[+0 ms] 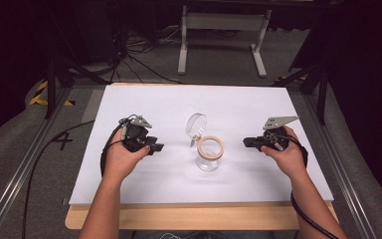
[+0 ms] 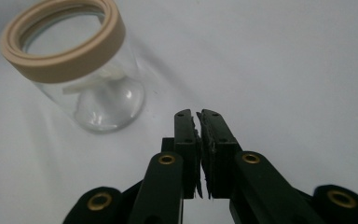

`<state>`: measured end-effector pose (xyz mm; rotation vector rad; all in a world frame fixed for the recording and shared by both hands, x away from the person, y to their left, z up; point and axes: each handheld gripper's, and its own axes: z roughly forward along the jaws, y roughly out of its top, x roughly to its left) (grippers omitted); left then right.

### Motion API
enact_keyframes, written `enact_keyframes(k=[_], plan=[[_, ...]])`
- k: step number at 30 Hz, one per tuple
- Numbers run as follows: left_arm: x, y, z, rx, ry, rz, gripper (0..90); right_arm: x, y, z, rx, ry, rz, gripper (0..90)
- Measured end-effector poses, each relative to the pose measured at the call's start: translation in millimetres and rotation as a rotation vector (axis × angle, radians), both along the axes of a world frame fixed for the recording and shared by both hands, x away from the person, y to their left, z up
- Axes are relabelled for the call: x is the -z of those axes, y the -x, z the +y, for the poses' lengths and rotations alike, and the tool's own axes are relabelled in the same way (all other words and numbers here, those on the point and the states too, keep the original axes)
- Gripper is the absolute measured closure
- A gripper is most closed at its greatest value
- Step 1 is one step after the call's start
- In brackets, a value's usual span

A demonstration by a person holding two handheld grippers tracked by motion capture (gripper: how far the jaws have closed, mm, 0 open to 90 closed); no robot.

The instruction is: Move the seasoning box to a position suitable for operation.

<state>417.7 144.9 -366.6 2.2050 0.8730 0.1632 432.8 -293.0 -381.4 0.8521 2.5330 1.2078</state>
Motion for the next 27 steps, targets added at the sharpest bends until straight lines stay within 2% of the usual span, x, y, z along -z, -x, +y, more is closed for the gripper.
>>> enact_keyframes(k=[1, 5, 9, 13, 14, 18, 23, 27], plan=[[-0.9, 0.9, -0.6, 0.0, 0.005, -0.005, 60.9, 0.2, -0.3, 2.2, -0.008, -0.012, 0.006, 86.8], [-5.8, 4.7, -1.4, 0.005, 0.003, -0.017, 61.0, 2.7, -0.9, 6.9, -0.024, -0.006, 0.013, 88.1], [-8.7, 9.2, -1.8, 0.011, 0.038, -0.023, 61.0, 0.6, -1.6, 9.2, -0.029, -0.034, 0.008, 88.4], [-8.2, 15.0, -0.7, 0.005, 0.031, -0.032, 61.4, -0.6, -4.8, 15.5, -0.038, -0.046, 0.001, 89.4], [-8.5, 16.5, 1.2, 0.005, 0.016, -0.036, 62.9, -0.2, -6.3, 18.6, -0.047, -0.04, 0.005, 89.5], [-7.4, 23.3, 10.4, -0.013, 0.013, -0.033, 63.3, 1.8, -13.2, 32.0, -0.085, -0.023, 0.007, 89.6], [-7.8, 30.6, 20.8, -0.046, 0.031, -0.026, 63.6, 3.6, -20.1, 43.6, -0.113, -0.014, 0.011, 89.6], [-6.8, 34.0, 27.1, -0.064, 0.028, -0.029, 63.4, 9.7, -27.4, 52.6, -0.128, -0.018, 0.033, 89.6]])
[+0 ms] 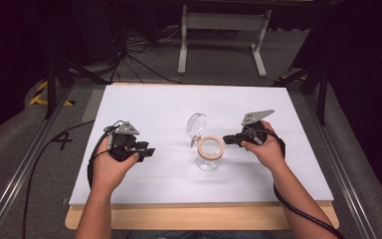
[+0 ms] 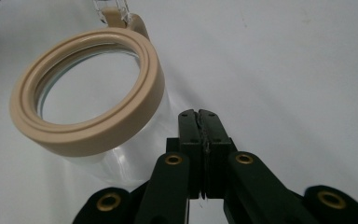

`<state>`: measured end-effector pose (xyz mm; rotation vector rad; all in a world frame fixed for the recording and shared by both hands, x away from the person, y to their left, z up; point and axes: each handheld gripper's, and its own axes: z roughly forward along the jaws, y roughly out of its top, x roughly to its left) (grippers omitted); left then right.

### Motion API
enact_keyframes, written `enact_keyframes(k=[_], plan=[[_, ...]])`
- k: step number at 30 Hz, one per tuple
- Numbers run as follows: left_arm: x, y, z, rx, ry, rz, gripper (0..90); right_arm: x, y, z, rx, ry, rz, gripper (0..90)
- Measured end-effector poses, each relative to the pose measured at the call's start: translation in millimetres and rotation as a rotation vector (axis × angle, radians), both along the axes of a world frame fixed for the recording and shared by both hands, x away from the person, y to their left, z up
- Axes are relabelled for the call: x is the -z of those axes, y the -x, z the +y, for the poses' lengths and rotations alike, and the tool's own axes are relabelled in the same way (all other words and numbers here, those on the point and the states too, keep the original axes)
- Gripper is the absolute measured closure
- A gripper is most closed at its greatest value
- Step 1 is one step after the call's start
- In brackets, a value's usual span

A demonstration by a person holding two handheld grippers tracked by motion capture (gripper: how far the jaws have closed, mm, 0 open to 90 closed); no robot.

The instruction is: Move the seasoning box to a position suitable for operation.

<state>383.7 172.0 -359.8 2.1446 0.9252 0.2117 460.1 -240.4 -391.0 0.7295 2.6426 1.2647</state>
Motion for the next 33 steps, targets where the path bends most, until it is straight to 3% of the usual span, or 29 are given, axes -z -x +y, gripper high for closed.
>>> enact_keyframes(k=[8, 13, 16, 20, 33], plan=[[0.1, 3.8, 4.8, 0.004, 0.0, 0.003, 63.6, 10.5, -5.0, 13.0, -0.049, 0.017, 0.04, 89.8], [2.0, 2.9, 3.8, 0.005, 0.021, 0.008, 62.8, 17.7, -6.4, 14.9, -0.053, 0.026, 0.052, 90.0], [2.5, 1.6, 3.9, 0.031, 0.06, 0.016, 62.7, 20.9, -5.8, 15.0, -0.046, 0.038, 0.075, 90.0], [2.4, 0.5, 4.3, 0.029, 0.052, 0.011, 62.5, 21.5, -4.8, 14.8, -0.046, 0.049, 0.08, 90.0], [1.6, -12.3, -3.3, 0.046, 0.079, 0.002, 61.4, 20.3, 18.8, 22.5, -0.086, 0.096, 0.085, 90.0]])
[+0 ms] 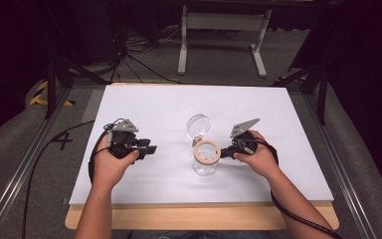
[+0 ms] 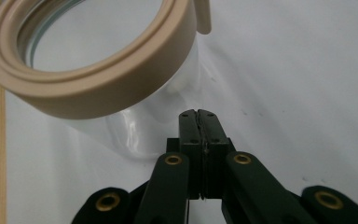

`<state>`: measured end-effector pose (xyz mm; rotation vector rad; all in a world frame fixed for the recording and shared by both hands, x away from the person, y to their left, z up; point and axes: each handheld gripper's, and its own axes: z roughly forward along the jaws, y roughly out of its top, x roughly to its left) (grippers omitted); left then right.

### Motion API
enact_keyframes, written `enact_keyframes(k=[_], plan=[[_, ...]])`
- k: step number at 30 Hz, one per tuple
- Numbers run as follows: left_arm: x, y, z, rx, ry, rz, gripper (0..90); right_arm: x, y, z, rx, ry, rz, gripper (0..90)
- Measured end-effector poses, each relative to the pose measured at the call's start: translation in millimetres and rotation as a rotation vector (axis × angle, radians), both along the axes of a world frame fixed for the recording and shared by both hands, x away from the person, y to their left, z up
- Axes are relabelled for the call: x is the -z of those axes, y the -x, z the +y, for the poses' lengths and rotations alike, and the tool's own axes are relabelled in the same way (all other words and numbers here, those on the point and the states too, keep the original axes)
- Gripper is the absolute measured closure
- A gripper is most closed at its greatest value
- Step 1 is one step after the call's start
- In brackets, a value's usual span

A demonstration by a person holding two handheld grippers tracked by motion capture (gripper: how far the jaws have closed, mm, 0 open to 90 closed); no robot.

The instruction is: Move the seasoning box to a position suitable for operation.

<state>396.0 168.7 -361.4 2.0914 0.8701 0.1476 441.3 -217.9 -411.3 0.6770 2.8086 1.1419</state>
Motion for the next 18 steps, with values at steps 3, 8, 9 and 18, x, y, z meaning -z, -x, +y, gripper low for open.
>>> enact_keyframes(k=[3, 8, 9, 18], plan=[[-0.1, -3.9, -3.4, 0.009, 0.0, -0.006, 61.4, -0.2, 6.0, 2.0, -0.011, 0.006, -0.003, 90.0], [0.0, -7.6, -8.4, 0.025, 0.004, -0.005, 61.6, -1.2, 14.1, 7.6, -0.028, 0.021, -0.007, 90.0], [-0.1, -8.1, -8.4, 0.032, 0.003, -0.005, 62.8, -1.2, 16.1, 9.4, -0.032, 0.021, -0.003, 90.0], [0.7, -12.1, -9.6, 0.025, 0.023, 0.007, 76.3, -2.6, 27.6, 20.3, -0.052, 0.053, -0.012, 90.0]])
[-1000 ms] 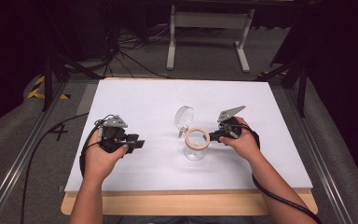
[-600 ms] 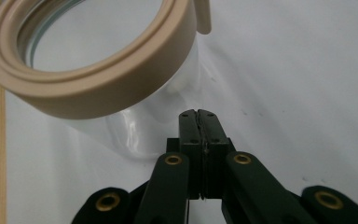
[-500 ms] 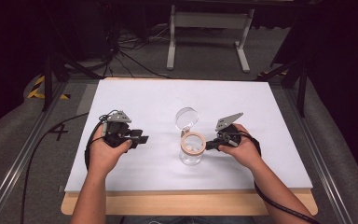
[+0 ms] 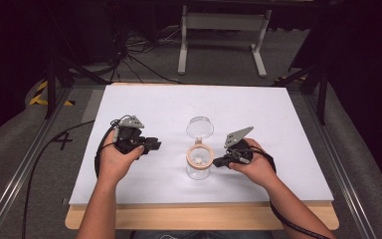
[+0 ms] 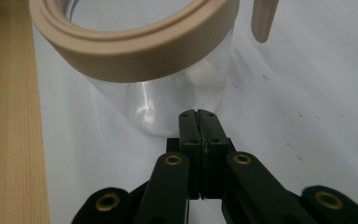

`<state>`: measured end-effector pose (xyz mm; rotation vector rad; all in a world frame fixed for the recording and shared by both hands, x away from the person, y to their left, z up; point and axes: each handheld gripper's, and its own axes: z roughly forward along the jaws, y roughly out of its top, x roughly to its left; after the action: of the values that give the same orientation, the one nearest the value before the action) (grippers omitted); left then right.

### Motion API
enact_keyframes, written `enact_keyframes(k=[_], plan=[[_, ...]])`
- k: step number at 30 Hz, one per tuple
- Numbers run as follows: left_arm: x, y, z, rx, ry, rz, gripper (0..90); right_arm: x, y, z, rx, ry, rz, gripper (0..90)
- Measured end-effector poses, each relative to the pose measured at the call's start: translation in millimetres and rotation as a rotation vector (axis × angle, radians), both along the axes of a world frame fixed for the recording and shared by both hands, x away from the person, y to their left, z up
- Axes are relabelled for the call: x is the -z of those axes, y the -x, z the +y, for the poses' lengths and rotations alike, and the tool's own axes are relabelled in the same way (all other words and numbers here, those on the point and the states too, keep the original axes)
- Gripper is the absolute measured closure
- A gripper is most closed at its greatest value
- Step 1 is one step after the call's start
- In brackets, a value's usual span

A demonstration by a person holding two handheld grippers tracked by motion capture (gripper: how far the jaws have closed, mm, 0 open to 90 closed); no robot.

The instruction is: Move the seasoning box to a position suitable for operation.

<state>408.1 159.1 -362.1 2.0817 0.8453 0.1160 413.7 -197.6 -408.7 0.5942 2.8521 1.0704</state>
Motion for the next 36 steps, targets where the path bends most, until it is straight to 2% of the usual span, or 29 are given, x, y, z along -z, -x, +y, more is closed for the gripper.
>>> enact_keyframes(k=[3, 7, 10, 12, 15, 19, 20, 25, 27, 29, 36], plan=[[-0.1, -1.1, -1.4, 0.001, 0.001, -0.005, 78.3, -0.2, 4.4, 5.3, -0.023, 0.001, 0.007, 90.0], [-0.1, -3.1, -3.9, 0.018, -0.006, -0.012, 78.5, 0.5, 6.4, 7.6, -0.026, 0.005, 0.002, 90.0], [-0.1, -3.9, -7.3, 0.019, -0.008, -0.009, 78.7, -0.2, 6.3, 5.0, -0.025, -0.01, 0.01, 90.0], [-0.8, -5.7, -10.2, 0.027, -0.005, -0.011, 78.8, -3.1, 7.3, 0.2, -0.004, -0.002, -0.003, 90.0], [-3.0, -9.5, -15.0, 0.042, 0.008, -0.011, 82.8, -7.3, 8.5, -8.6, 0.027, -0.022, -0.01, 90.0], [-9.1, -16.9, -25.0, 0.048, 0.002, -0.043, 85.2, -15.3, 13.2, -19.7, 0.06, -0.062, -0.005, 90.0], [-10.9, -21.2, -28.0, 0.047, 0.024, -0.053, 85.9, -19.5, 16.6, -21.4, 0.064, -0.083, -0.005, 90.0], [-15.9, -33.8, -35.5, 0.049, 0.048, -0.071, 86.8, -28.3, 26.1, -20.3, 0.062, -0.132, -0.017, 90.0], [-19.3, -37.6, -40.4, 0.056, 0.035, -0.086, 86.5, -30.6, 30.1, -18.6, 0.061, -0.133, -0.027, 90.0], [-22.1, -40.5, -45.0, 0.066, 0.059, -0.108, 85.6, -32.0, 32.6, -17.3, 0.06, -0.143, -0.028, 90.0], [-28.1, -45.4, -60.6, 0.093, 0.116, -0.132, 85.3, -38.4, 36.7, -11.7, 0.057, -0.162, -0.029, 90.0]])
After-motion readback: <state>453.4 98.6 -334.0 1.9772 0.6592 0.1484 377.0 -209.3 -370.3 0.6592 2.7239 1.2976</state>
